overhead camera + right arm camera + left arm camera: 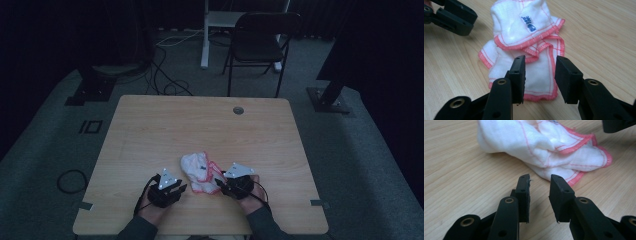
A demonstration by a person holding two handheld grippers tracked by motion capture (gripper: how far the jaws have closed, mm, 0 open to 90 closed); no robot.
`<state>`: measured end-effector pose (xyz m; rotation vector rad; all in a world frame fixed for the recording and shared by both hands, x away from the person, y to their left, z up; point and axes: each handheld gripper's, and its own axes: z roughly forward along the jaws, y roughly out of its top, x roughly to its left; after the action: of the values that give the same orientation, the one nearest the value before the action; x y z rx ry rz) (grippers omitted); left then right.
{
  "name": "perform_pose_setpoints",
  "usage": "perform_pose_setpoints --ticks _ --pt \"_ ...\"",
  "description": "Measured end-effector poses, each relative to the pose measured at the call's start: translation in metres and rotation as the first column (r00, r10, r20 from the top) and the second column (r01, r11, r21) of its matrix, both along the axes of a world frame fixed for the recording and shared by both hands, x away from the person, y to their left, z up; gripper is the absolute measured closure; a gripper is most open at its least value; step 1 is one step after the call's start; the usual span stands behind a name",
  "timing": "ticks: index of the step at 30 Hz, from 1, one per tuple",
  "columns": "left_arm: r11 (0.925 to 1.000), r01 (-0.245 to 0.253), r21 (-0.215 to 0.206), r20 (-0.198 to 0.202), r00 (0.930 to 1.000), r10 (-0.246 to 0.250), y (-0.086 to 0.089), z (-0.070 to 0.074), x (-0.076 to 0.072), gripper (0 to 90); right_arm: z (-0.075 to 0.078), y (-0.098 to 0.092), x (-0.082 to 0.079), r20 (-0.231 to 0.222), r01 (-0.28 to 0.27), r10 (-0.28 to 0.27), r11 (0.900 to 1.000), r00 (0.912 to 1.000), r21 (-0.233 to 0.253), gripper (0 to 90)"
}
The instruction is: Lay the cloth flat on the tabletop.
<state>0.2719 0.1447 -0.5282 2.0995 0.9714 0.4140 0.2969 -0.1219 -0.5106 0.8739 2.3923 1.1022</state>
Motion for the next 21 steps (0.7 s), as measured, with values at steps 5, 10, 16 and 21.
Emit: perform_pose_setpoints --ticks 5,10,16,21 --pt "0.9998 0.019 0.012 0.004 0.9998 -0.019 -0.007 0.000 -0.003 71.0 -0.001 0.008 0.000 0.004 -0.031 0.031 0.999 0.9995 -0.024 59.7" --pt "0.9984 0.051 0.024 0.003 0.9987 -0.051 -0.017 -0.003 -0.006 71.6 -0.001 0.020 -0.004 0.018 -0.079 0.079 0.996 0.9967 -0.033 59.3" --pt "0.9970 0.070 0.034 -0.002 0.9976 -0.070 -0.023 -0.006 -0.007 71.7 -0.001 0.034 -0.006 0.034 -0.118 0.120 0.992 0.9922 -0.049 61.1" --pt "0.9963 0.079 0.034 -0.017 0.9968 -0.078 -0.026 -0.009 -0.006 71.8 -0.004 0.041 0.000 0.044 -0.112 0.116 0.989 0.9922 -0.096 67.0"
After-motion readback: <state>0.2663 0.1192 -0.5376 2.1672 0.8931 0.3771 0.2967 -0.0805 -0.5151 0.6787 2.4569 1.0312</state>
